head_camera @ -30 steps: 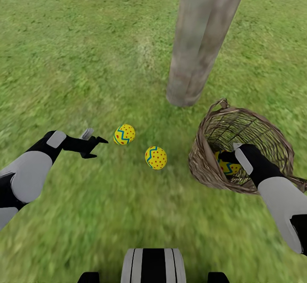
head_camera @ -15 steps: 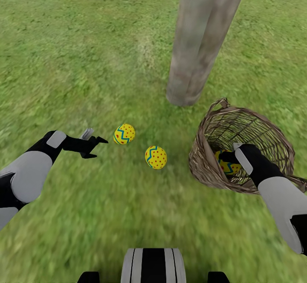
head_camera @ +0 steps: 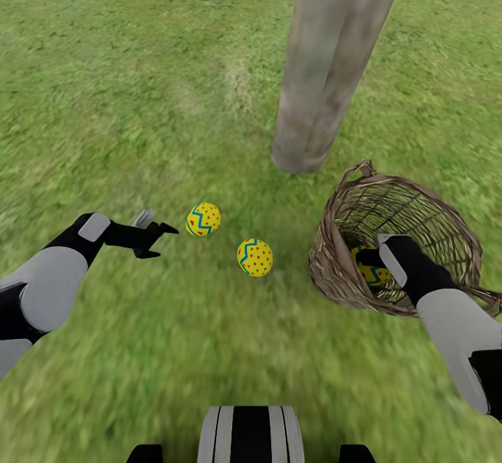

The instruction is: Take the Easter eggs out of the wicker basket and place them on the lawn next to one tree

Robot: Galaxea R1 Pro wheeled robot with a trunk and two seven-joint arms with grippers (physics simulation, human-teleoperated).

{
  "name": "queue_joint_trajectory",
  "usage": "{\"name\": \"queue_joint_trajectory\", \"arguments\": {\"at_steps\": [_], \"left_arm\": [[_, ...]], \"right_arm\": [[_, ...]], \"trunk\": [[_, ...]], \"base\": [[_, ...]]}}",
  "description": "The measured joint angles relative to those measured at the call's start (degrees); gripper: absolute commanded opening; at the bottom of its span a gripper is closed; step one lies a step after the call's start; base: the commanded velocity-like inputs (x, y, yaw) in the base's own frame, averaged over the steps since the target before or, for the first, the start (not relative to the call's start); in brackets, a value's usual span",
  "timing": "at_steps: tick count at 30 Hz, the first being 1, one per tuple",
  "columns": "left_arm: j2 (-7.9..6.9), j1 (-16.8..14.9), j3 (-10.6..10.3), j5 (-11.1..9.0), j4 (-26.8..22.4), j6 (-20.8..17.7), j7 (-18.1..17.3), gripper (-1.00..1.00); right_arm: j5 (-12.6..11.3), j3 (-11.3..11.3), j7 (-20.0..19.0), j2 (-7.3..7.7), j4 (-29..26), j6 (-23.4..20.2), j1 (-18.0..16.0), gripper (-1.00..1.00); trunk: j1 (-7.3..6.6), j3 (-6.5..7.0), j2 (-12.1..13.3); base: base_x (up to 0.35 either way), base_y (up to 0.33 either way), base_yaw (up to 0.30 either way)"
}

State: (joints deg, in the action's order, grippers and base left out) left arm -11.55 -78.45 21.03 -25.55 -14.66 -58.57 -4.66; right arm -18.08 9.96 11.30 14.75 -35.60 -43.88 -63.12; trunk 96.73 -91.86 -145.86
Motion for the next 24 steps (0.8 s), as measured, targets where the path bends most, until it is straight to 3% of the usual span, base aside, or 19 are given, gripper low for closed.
{"name": "queue_joint_trajectory", "arguments": {"at_steps": [18, 19, 24], "left_arm": [[-0.08, 0.0, 0.0, 0.0, 0.0, 0.0, 0.0, 1.00], [-0.08, 0.0, 0.0, 0.0, 0.0, 0.0, 0.0, 1.00], [-0.07, 0.0, 0.1, 0.0, 0.0, 0.0, 0.0, 1.00]], "right_arm": [[0.1, -0.1, 0.1, -0.08, -0.2, 0.0, 0.1, 1.00], [-1.2, 0.0, 0.2, -0.04, -0.6, -0.4, 0.0, 1.00], [-0.9, 0.0, 0.8, -0.28, -0.5, -0.5, 0.1, 1.00]], "trunk": [[0.01, -0.01, 0.0], [0.00, 0.00, 0.0], [-0.01, 0.00, 0.0]], "base": [[0.000, 0.000, 0.000], [0.000, 0.000, 0.000], [0.000, 0.000, 0.000]]}}
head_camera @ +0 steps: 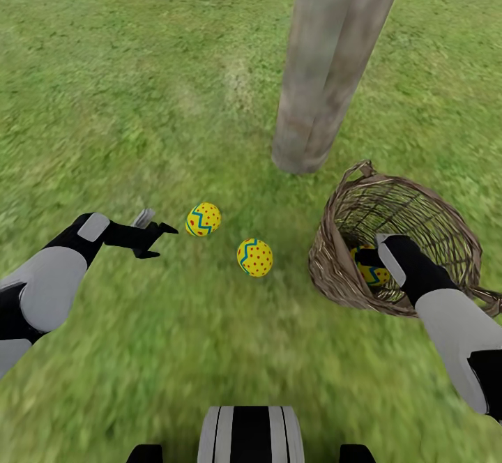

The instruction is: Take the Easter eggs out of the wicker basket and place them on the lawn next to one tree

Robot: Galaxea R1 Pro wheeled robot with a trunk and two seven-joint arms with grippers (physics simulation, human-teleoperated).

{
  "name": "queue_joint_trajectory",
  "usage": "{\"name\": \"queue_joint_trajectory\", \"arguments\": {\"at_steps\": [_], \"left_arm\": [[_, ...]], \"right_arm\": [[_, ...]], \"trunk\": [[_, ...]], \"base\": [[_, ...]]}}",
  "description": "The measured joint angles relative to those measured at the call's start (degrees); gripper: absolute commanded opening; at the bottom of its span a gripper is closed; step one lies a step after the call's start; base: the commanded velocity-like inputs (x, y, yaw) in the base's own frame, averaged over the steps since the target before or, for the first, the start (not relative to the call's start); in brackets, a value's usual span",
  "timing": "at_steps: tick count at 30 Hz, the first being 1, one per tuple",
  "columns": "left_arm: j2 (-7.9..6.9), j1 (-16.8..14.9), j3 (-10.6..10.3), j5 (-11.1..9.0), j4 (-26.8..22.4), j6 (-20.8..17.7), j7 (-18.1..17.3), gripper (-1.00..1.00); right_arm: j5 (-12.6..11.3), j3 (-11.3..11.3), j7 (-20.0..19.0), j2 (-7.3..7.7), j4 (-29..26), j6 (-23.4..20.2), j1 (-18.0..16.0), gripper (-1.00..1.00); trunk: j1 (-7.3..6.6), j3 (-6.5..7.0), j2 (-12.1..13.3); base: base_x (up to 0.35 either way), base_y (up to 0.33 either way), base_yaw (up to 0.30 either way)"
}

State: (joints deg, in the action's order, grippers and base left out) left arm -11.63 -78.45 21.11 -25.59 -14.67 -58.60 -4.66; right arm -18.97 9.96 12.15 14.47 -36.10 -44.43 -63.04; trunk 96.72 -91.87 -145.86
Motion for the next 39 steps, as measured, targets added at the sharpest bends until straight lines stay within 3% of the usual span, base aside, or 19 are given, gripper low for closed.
{"name": "queue_joint_trajectory", "arguments": {"at_steps": [21, 25, 32, 33, 39], "left_arm": [[-0.33, 0.0, -0.1, 0.0, 0.0, 0.0, 0.0, 1.00], [-0.34, 0.0, -0.1, -0.1, 0.0, 0.0, 0.0, 1.00], [-0.32, 0.0, -0.1, -0.1, 0.0, 0.0, 0.0, 1.00], [-0.33, 0.0, -0.1, -0.1, 0.0, 0.0, 0.0, 1.00], [-0.33, 0.0, -0.1, -0.1, 0.0, 0.0, -0.1, 1.00]], "right_arm": [[0.5, 0.1, 0.1, -0.10, 0.2, 0.1, 0.0, 1.00], [-1.4, 0.1, 2.0, -0.16, 0.3, 0.4, 0.0, 1.00], [-2.7, 0.1, 3.1, -0.16, 0.2, 0.6, 0.0, 1.00], [-2.8, 0.1, 3.1, -0.16, 0.2, 0.6, 0.0, -1.00], [-2.8, 0.0, 3.1, -0.16, 0.2, 0.6, 0.0, -1.00]], "trunk": [[0.00, 0.00, 0.0], [0.00, 0.00, 0.0], [0.01, 0.00, 0.0], [0.01, 0.00, 0.0], [0.01, 0.00, 0.0]], "base": [[0.000, 0.000, 0.000], [0.000, 0.000, 0.000], [0.000, 0.000, 0.000], [0.000, 0.000, 0.000], [0.000, 0.000, 0.000]]}}
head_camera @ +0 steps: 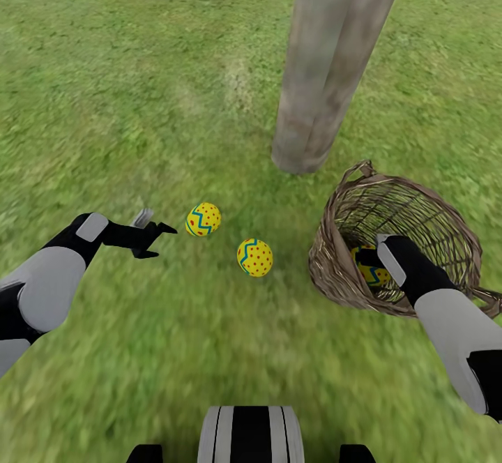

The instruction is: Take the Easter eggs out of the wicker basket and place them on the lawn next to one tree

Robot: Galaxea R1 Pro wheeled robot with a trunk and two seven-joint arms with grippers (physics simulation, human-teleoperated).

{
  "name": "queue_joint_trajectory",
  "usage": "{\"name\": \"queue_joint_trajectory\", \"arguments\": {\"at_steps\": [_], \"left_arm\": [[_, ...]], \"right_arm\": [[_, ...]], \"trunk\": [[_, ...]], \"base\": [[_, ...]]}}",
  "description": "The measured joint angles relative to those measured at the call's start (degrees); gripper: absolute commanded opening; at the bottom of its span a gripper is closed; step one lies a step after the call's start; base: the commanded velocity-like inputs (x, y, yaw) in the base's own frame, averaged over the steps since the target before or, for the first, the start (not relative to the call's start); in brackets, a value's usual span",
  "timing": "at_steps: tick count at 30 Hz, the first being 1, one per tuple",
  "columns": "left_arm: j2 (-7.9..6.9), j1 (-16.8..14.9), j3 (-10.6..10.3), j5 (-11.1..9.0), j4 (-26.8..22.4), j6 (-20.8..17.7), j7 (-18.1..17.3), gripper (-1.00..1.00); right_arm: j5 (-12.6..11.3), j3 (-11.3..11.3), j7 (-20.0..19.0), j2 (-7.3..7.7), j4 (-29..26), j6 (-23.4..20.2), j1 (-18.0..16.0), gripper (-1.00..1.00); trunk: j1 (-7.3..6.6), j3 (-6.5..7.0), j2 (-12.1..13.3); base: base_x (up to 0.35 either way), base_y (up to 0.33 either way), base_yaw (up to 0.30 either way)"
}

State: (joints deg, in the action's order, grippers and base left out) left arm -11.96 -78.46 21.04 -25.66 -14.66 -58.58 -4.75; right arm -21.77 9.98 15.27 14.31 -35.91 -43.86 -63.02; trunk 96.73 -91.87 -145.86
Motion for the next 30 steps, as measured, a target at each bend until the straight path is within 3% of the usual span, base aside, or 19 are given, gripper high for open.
{"name": "queue_joint_trajectory", "arguments": {"at_steps": [25, 30], "left_arm": [[0.00, 0.0, 0.0, 0.0, 0.0, 0.0, 0.0, 1.00], [0.07, 0.0, 0.0, -0.1, 0.0, 0.0, 0.0, 1.00]], "right_arm": [[0.0, 0.1, 0.0, 0.00, 0.0, 0.0, 0.0, -1.00], [0.0, 0.1, 0.0, 0.02, 0.4, -0.1, 0.0, -1.00]], "trunk": [[0.00, 0.00, 0.0], [-0.12, 1.10, 0.1]], "base": [[0.000, 0.000, 0.000], [0.000, 0.000, 0.000]]}}
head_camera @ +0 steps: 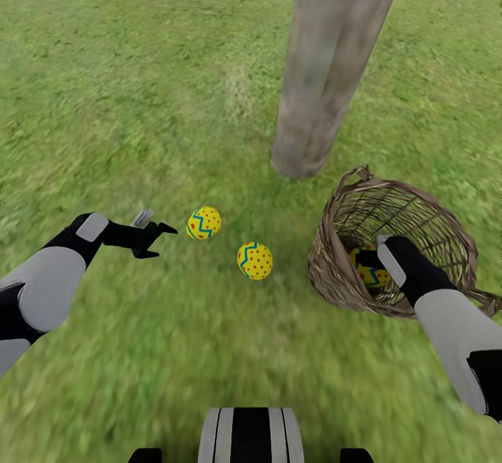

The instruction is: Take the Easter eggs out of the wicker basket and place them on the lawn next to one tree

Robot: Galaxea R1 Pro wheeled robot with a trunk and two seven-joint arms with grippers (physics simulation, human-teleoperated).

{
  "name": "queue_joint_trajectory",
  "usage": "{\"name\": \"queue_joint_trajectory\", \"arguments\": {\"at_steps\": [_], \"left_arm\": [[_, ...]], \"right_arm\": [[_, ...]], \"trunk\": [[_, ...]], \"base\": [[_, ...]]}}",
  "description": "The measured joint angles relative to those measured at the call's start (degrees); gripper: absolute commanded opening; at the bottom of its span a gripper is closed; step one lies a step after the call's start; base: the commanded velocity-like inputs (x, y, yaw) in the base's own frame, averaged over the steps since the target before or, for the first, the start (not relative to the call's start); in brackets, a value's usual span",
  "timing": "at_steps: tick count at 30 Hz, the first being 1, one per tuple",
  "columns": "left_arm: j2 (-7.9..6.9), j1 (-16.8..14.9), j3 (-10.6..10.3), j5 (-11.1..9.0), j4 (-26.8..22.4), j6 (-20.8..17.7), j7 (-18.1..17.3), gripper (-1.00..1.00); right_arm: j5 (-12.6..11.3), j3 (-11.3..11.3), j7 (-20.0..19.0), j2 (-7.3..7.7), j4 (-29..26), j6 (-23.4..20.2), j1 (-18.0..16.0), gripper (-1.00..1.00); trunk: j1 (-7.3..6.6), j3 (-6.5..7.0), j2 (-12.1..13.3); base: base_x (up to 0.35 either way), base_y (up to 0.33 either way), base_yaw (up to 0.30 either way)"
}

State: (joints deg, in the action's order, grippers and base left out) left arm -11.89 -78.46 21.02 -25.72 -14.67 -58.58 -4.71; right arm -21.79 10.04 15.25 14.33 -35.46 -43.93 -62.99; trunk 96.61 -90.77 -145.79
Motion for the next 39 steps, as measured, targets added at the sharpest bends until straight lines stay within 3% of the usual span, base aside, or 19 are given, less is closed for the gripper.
{"name": "queue_joint_trajectory", "arguments": {"at_steps": [8, 12, 20, 26, 29, 32, 34, 36, 39], "left_arm": [[-0.07, 0.0, -0.1, 0.5, 0.1, 0.1, 0.3, 1.00], [0.00, 0.0, -0.1, 0.4, 0.2, 0.1, 0.3, 1.00], [-0.04, 0.0, -0.1, 0.3, 0.3, 0.1, 0.3, 1.00], [-0.07, 0.0, -0.1, 0.3, 0.3, 0.1, 0.3, 1.00], [-0.11, 0.0, 0.0, 0.3, 0.4, 0.1, 0.3, 1.00], [-0.26, 0.0, -0.1, 0.3, 0.4, 0.1, 0.3, 1.00], [-0.36, 0.0, -0.1, 0.3, 0.4, 0.1, 0.3, 1.00], [-0.95, 0.0, -0.1, 0.4, 0.4, 0.1, 0.3, 1.00], [-1.53, 0.0, -0.1, 0.3, 0.3, 0.1, 0.3, 1.00]], "right_arm": [[-0.5, 0.0, -0.1, -0.18, -1.0, -0.6, 0.0, -1.00], [-0.8, -0.3, -0.2, -0.18, -8.1, -0.9, 0.2, -1.00], [-0.9, -0.4, -0.5, 0.00, -14.4, -3.6, 0.8, -1.00], [-0.8, -0.5, 0.1, -0.17, -35.8, -6.9, 9.8, -1.00], [-0.6, -1.3, 3.6, -0.19, -46.3, -7.3, 13.4, -1.00], [-0.6, -2.1, 6.6, -0.23, -52.8, -7.2, 15.6, -1.00], [-0.6, -2.3, 7.6, -0.23, -53.7, -6.9, 15.9, -1.00], [-0.2, -5.3, 9.4, -0.23, -54.4, -1.1, 16.0, -1.00], [-0.4, -5.8, 9.7, -0.65, -54.6, 5.4, 16.0, -1.00]], "trunk": [[-0.21, 1.77, 0.1], [-0.28, 2.66, 0.2], [-0.48, 4.43, 0.3], [-0.64, 5.76, 0.3], [-0.72, 6.43, 0.4], [-0.74, 6.43, 0.4], [-0.74, 6.43, 0.4], [-0.74, 6.44, 0.4], [-0.74, 6.43, 0.4]], "base": [[-0.019, 0.000, 0.000], [-0.269, 0.000, 0.000], [-0.239, 0.000, 0.000], [-0.328, 0.000, 0.000], [-0.253, 0.000, 0.000], [-0.047, 0.000, 0.000], [-0.015, 0.000, 0.000], [-0.003, 0.000, 0.000], [0.000, 0.000, 0.000]]}}
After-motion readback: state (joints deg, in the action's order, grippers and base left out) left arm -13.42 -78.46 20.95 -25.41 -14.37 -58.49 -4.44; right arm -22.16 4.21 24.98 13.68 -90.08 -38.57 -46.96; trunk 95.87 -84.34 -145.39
